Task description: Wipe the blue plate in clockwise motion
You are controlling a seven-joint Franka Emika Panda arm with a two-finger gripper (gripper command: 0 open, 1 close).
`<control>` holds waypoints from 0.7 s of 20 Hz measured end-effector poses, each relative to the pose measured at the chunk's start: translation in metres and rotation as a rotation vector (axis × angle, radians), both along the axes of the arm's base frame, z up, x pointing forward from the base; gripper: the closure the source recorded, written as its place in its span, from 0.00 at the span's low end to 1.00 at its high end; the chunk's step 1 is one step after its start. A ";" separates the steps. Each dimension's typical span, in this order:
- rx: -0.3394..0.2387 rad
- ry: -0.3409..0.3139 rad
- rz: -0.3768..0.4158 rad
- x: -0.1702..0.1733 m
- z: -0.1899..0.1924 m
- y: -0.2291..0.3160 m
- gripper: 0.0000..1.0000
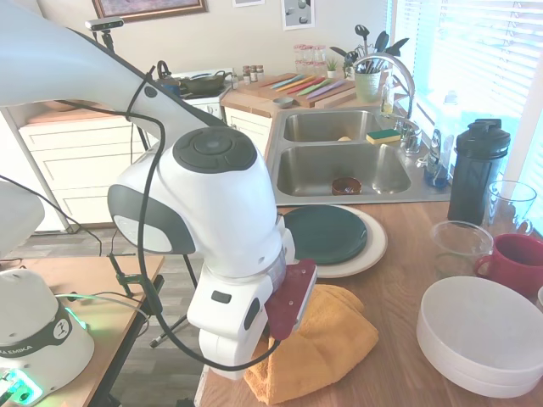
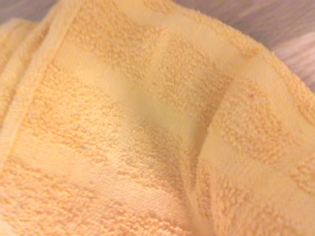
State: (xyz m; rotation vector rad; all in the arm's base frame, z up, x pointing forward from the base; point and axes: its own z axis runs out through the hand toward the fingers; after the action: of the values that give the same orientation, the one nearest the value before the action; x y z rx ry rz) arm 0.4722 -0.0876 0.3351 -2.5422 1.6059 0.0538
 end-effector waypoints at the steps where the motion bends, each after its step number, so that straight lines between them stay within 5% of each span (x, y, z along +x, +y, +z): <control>1: -0.005 0.000 0.002 0.000 -0.001 0.000 0.00; 14: -0.119 -0.004 0.056 -0.003 0.027 0.017 0.00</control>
State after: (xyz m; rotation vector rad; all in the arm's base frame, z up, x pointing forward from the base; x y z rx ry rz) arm 0.4692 -0.0703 0.3624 -2.6742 1.5815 -0.0423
